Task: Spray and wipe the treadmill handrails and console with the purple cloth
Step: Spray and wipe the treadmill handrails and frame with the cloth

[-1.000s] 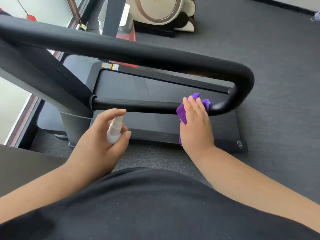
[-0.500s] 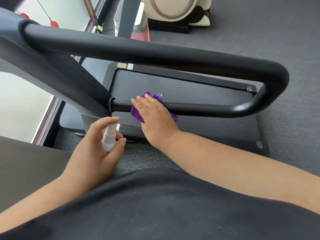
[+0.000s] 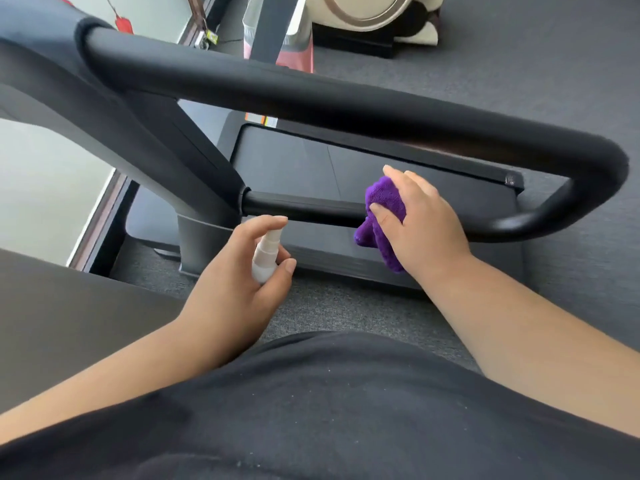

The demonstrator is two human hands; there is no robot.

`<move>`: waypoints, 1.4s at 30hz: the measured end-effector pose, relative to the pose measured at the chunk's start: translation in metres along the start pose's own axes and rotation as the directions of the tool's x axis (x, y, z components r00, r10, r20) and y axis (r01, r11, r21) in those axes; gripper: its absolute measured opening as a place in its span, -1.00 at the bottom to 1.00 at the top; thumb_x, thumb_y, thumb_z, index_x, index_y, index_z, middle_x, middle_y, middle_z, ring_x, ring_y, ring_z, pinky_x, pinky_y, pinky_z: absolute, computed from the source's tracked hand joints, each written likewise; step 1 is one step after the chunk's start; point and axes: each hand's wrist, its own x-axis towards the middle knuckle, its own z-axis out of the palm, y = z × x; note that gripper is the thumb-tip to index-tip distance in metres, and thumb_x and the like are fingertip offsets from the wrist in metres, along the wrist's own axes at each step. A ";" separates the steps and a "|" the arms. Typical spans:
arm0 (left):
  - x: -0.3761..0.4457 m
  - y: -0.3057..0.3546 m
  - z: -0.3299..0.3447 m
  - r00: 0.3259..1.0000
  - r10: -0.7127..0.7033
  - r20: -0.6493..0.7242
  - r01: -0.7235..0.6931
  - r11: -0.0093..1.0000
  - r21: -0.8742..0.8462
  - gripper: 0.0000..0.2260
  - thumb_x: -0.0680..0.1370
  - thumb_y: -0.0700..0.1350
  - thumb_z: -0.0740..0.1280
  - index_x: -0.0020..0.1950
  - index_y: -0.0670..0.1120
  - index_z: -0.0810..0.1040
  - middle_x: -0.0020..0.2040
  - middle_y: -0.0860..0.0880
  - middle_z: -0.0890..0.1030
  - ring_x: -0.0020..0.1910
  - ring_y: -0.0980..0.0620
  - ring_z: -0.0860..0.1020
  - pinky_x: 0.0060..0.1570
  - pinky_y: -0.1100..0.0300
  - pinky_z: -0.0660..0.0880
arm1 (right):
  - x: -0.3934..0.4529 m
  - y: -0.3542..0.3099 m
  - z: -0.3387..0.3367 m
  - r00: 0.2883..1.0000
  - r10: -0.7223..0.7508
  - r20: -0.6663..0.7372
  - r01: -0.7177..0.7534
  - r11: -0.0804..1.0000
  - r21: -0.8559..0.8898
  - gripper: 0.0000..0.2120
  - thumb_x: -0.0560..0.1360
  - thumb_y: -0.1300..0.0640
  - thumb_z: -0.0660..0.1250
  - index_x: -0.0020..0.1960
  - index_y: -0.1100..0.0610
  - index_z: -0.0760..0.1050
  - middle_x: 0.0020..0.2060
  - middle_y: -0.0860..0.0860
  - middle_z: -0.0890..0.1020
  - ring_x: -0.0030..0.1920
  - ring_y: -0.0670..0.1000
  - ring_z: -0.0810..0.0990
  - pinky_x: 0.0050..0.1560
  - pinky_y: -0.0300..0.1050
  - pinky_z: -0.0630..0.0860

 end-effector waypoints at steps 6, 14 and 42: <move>-0.013 -0.017 -0.016 0.998 -0.048 -0.048 0.051 0.996 0.067 -0.48 0.55 -0.07 0.37 0.30 0.41 0.24 -0.05 0.18 0.60 -0.14 0.09 0.60 -0.18 0.41 0.42 | 0.009 -0.031 0.027 0.989 -0.138 -0.051 0.131 0.984 -0.122 -0.46 0.55 -0.20 0.28 0.47 -0.05 0.31 0.35 0.03 0.50 0.25 0.16 0.53 0.20 0.13 0.53; -0.024 -0.030 -0.037 0.989 -0.089 -0.117 0.100 0.991 0.092 -0.47 0.53 -0.08 0.39 0.27 0.43 0.24 -0.06 0.23 0.59 -0.15 0.17 0.60 -0.18 0.53 0.38 | 0.024 -0.085 0.071 0.947 -0.320 0.016 0.320 0.938 -0.131 -0.44 0.50 -0.14 0.38 0.44 -0.02 0.35 0.33 0.11 0.50 0.17 0.24 0.55 0.14 0.14 0.54; 0.080 -0.045 0.014 0.962 -0.273 0.026 0.247 0.902 0.354 -0.66 0.59 0.01 0.29 0.32 0.22 0.29 -0.04 0.14 0.51 -0.27 0.28 0.47 -0.35 0.38 0.28 | -0.044 -0.017 0.034 0.769 -0.525 0.364 0.486 0.851 0.201 -0.46 0.47 -0.22 0.36 0.41 -0.11 0.43 0.26 -0.20 0.57 0.28 -0.18 0.49 0.27 -0.30 0.39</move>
